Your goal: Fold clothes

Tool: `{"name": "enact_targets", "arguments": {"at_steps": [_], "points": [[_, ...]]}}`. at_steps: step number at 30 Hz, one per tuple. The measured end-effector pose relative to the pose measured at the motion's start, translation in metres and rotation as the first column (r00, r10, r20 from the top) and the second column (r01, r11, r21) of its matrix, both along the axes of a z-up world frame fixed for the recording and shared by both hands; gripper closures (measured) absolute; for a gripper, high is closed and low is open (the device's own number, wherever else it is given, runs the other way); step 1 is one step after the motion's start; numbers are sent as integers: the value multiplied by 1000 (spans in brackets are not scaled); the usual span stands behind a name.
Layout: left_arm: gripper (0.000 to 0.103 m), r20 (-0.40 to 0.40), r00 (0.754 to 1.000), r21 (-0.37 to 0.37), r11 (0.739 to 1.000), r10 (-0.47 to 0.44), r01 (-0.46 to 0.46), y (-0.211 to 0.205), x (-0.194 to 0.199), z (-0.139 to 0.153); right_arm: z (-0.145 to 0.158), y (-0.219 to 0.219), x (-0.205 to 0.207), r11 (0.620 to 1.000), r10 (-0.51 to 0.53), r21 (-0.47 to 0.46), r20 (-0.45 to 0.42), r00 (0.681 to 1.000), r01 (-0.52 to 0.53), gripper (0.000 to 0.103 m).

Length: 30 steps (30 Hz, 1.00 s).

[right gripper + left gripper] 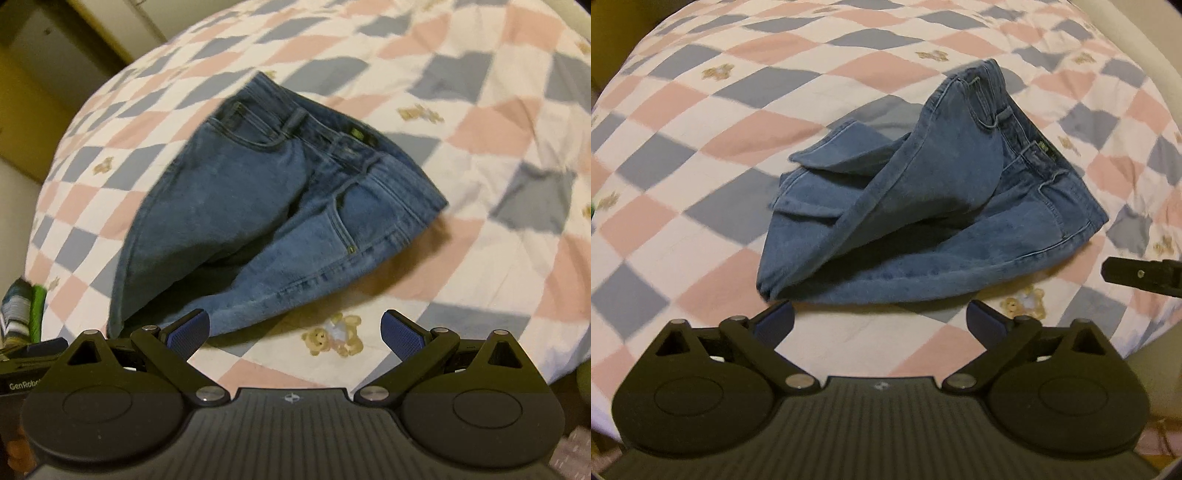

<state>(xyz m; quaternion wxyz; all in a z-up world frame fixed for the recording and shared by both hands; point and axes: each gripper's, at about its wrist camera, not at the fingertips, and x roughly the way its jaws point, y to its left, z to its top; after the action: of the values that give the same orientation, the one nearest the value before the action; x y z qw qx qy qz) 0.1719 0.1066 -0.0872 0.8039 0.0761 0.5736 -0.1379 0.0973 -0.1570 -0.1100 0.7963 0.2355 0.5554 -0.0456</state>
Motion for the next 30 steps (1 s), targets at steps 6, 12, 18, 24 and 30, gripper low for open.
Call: {"name": "enact_targets", "arguments": {"at_steps": [6, 12, 18, 24, 30], "points": [[9, -39, 998, -62, 997, 42, -45, 30, 38, -8, -17, -7, 2, 993, -113, -21, -44, 993, 112, 1], [9, -65, 994, -55, 995, 85, -88, 43, 71, -17, -32, -7, 25, 992, -125, 1, -54, 991, 125, 1], [9, -168, 969, -128, 970, 182, -205, 55, 93, -28, -44, -5, 53, 996, -86, -5, -90, 992, 86, 2], [31, -244, 925, -119, 938, 292, -327, 72, 111, -51, -42, 7, 80, 997, 12, 73, -21, 1000, -11, 26], [28, -287, 888, -112, 908, 359, -404, 88, 116, -66, -27, 36, 133, 989, 58, 131, 63, 996, -66, 29]]}}
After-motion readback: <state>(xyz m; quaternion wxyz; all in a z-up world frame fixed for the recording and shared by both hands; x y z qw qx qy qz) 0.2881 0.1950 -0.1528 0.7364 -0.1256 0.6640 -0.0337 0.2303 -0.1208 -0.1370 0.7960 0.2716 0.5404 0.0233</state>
